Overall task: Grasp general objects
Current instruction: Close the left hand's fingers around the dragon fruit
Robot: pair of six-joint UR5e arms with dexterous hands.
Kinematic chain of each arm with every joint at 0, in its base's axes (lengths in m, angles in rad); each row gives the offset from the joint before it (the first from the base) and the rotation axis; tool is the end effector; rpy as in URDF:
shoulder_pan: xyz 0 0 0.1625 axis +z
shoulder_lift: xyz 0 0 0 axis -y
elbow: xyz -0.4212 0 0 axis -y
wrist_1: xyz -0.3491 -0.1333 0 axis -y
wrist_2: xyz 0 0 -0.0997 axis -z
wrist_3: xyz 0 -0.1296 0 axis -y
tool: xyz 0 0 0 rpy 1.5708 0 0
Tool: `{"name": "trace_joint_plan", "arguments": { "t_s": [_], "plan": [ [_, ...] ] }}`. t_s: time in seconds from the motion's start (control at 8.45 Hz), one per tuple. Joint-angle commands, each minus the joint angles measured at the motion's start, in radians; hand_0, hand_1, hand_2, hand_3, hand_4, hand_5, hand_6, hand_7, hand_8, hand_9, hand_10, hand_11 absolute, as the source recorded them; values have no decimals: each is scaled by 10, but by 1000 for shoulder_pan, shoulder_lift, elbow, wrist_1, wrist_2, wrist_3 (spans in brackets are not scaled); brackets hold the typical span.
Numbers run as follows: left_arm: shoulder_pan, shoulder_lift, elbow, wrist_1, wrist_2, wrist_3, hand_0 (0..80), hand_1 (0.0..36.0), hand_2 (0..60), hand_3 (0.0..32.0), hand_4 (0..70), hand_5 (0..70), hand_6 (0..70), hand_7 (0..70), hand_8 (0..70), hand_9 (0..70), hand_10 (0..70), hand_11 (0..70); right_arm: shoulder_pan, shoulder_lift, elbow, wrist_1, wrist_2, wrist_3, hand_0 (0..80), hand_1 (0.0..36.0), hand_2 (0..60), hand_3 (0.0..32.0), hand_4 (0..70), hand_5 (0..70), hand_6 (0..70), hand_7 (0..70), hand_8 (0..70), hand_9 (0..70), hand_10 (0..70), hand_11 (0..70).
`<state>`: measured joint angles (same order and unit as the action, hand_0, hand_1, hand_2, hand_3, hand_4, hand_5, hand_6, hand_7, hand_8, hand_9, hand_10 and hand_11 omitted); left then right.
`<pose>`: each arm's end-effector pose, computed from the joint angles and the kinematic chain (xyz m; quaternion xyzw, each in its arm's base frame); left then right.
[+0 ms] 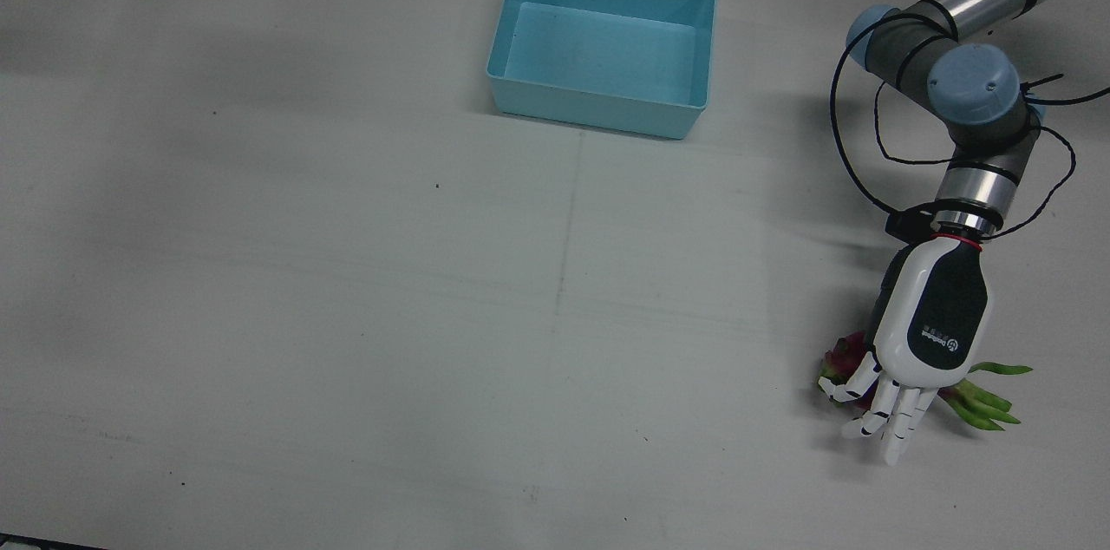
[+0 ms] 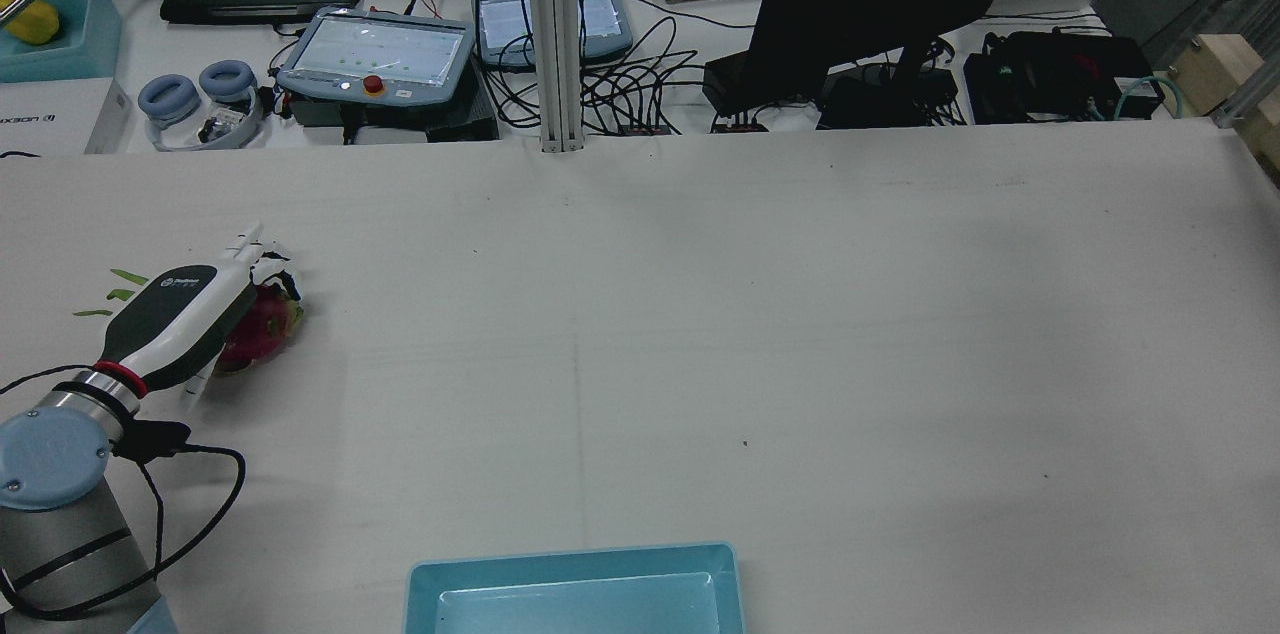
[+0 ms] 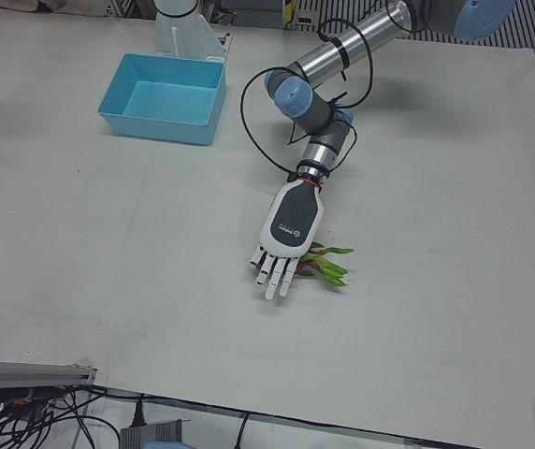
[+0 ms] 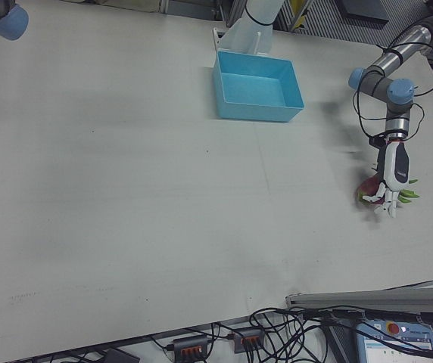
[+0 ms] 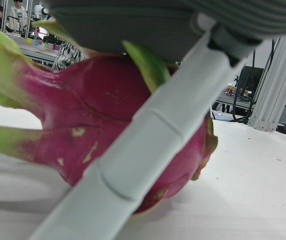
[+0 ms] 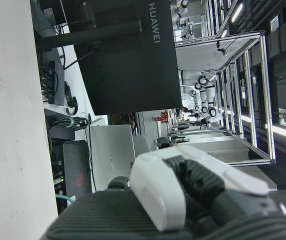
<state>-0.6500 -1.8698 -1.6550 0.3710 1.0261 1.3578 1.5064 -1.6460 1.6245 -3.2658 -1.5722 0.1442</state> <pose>0.3244 -0.4984 0.5328 0.3331 0.6279 -0.4569 0.5348 0.1051 -0.4388 0.7075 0.0686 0.6502 -0.7561 0.0297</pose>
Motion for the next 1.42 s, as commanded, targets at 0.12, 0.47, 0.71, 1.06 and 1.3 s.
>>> {"name": "trace_joint_plan", "arguments": {
  "t_s": [0.12,0.47,0.71,1.06,1.3],
  "plan": [
    [4,-2,11,2,-8,0,800,360,600,0,0,700,0,536,0,93,0,0,0,0,0,0,0,0,0,0,0,0,0,0,0,0,0,0,0,0],
    [3,0,8,2,-40,0,800,360,600,0,59,700,144,700,18,186,44,121,0,0,0,0,0,0,0,0,0,0,0,0,0,0,0,0,0,0],
    [3,0,6,3,-41,0,800,360,600,0,225,700,427,700,107,208,387,590,0,0,0,0,0,0,0,0,0,0,0,0,0,0,0,0,0,0],
    [3,0,6,3,-41,0,800,360,600,0,383,700,700,700,493,626,700,700,0,0,0,0,0,0,0,0,0,0,0,0,0,0,0,0,0,0],
    [3,0,4,3,-43,0,800,360,600,0,413,700,700,700,680,700,700,700,0,0,0,0,0,0,0,0,0,0,0,0,0,0,0,0,0,0]
  ]
}}
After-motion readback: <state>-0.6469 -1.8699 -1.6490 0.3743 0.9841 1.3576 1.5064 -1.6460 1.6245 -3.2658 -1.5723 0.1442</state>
